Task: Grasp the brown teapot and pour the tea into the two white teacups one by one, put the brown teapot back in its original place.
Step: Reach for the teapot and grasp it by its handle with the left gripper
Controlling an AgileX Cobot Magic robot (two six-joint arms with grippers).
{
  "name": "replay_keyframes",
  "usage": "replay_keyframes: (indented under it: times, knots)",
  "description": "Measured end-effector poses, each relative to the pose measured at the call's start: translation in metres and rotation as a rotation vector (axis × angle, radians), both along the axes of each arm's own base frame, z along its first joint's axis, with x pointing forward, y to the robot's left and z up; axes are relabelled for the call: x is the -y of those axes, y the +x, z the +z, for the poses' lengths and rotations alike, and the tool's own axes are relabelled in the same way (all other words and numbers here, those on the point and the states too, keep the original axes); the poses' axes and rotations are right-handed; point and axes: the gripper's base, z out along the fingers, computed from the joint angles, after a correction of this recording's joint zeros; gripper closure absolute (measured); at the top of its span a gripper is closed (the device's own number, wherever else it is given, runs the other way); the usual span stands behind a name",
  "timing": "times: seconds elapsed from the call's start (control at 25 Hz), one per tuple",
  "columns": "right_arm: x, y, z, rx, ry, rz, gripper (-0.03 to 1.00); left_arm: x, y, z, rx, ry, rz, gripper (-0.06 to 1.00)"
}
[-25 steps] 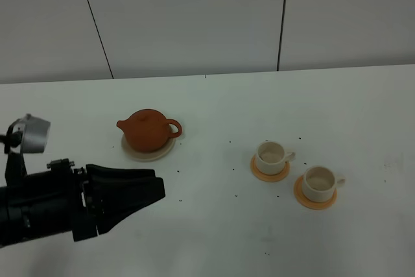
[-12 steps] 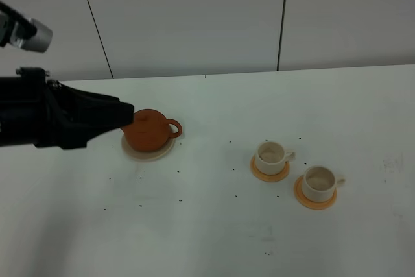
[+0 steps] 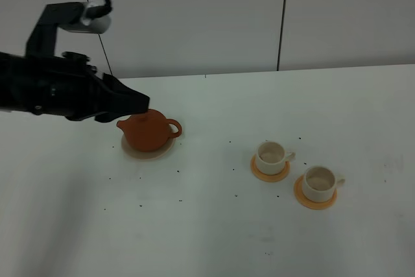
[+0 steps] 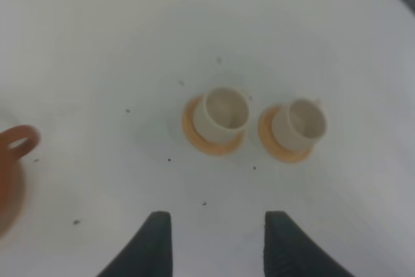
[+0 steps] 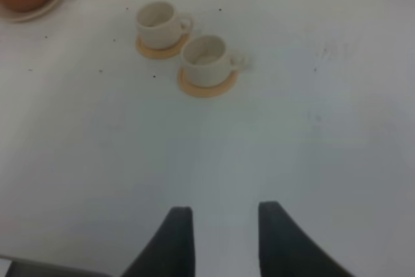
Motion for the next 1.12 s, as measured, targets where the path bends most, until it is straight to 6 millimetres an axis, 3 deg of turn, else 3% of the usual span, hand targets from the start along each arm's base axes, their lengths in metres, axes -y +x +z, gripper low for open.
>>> replay_keyframes:
  times: [0.24, 0.48, 0.64, 0.88, 1.12]
  knots:
    - [0.000, 0.000, 0.000, 0.000, 0.000, 0.000, 0.73, 0.051, 0.046, -0.016, -0.026, 0.200, -0.070, 0.54]
    - [0.000, 0.000, 0.000, 0.000, 0.000, 0.000, 0.73, 0.083, 0.087, -0.032, -0.005, 0.489, -0.156, 0.54]
    - [0.000, 0.000, 0.000, 0.000, 0.000, 0.000, 0.73, 0.091, 0.107, -0.048, -0.024, 0.585, -0.235, 0.54]
    - [0.000, 0.000, 0.000, 0.000, 0.001, 0.001, 0.73, 0.092, 0.122, -0.076, -0.028, 0.696, -0.351, 0.54]
    - [0.000, 0.000, 0.000, 0.000, 0.001, 0.001, 0.73, 0.087, 0.133, -0.104, -0.064, 0.749, -0.316, 0.54]
